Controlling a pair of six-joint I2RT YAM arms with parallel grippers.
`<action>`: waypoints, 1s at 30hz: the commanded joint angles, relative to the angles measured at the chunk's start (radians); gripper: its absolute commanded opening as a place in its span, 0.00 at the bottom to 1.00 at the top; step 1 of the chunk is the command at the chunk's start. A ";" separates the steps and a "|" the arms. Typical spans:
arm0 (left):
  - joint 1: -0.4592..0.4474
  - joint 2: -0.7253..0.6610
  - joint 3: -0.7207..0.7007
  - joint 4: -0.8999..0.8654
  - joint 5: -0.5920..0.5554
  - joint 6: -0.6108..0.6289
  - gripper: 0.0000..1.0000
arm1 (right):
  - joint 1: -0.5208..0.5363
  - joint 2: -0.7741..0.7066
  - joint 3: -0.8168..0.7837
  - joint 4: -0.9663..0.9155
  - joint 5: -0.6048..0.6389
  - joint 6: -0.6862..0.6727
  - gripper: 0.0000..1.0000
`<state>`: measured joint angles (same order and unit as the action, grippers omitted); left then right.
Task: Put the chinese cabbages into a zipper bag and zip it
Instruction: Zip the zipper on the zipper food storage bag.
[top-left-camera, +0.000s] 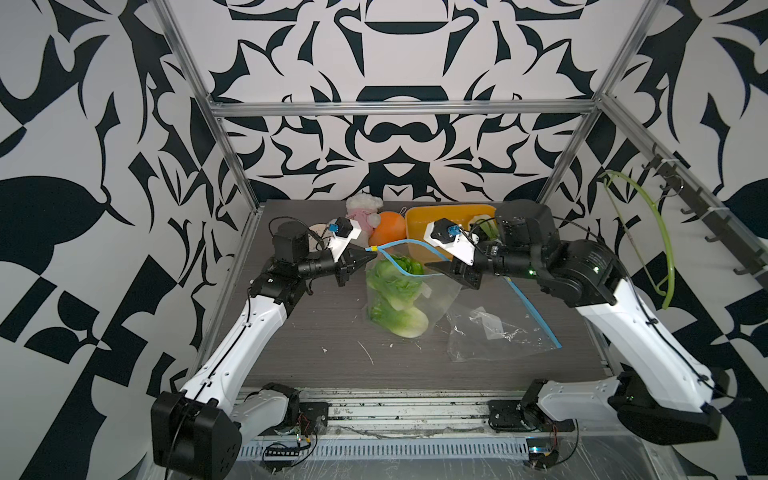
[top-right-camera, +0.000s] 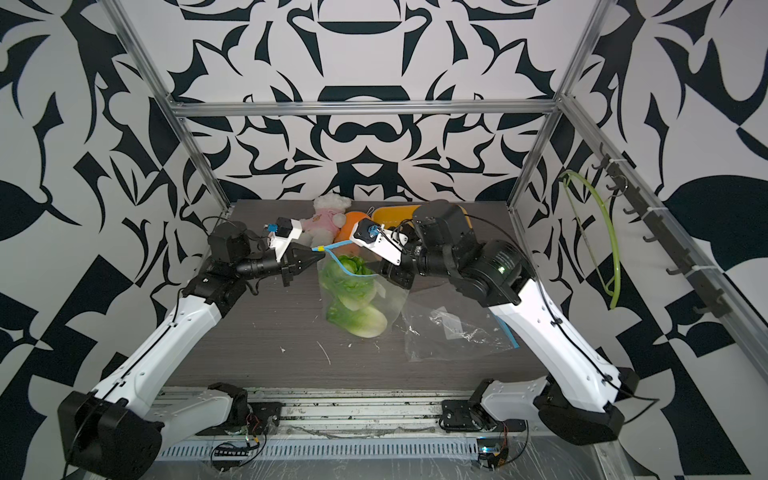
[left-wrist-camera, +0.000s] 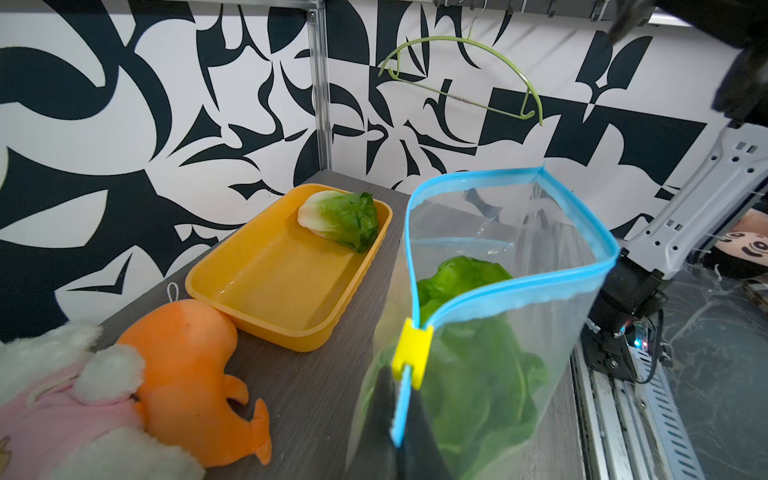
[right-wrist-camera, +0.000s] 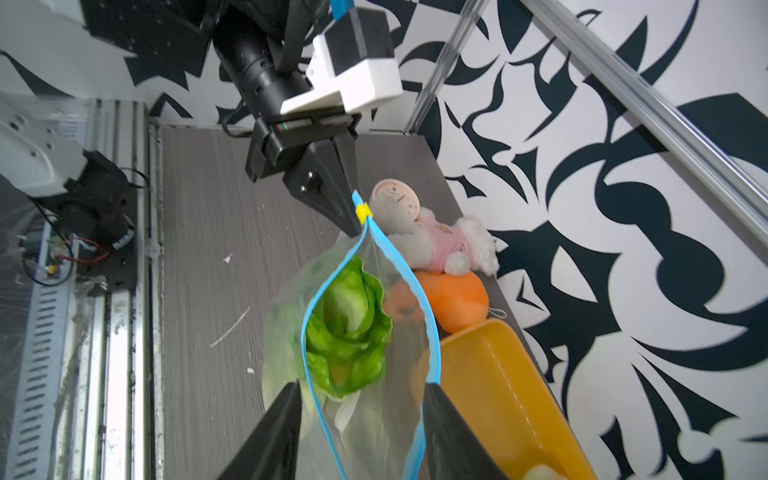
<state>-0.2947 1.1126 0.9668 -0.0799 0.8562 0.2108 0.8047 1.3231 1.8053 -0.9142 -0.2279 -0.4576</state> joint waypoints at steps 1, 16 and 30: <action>0.000 -0.044 0.048 -0.131 0.009 0.069 0.00 | 0.000 0.098 0.094 -0.003 -0.128 0.066 0.49; -0.026 -0.054 0.162 -0.327 -0.006 0.109 0.00 | 0.000 0.416 0.390 -0.121 -0.317 -0.033 0.47; -0.034 -0.056 0.188 -0.363 -0.028 0.118 0.00 | 0.005 0.481 0.455 -0.153 -0.387 -0.069 0.27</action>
<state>-0.3260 1.0634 1.1145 -0.4358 0.8215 0.3149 0.8047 1.8099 2.2150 -1.0515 -0.5682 -0.5056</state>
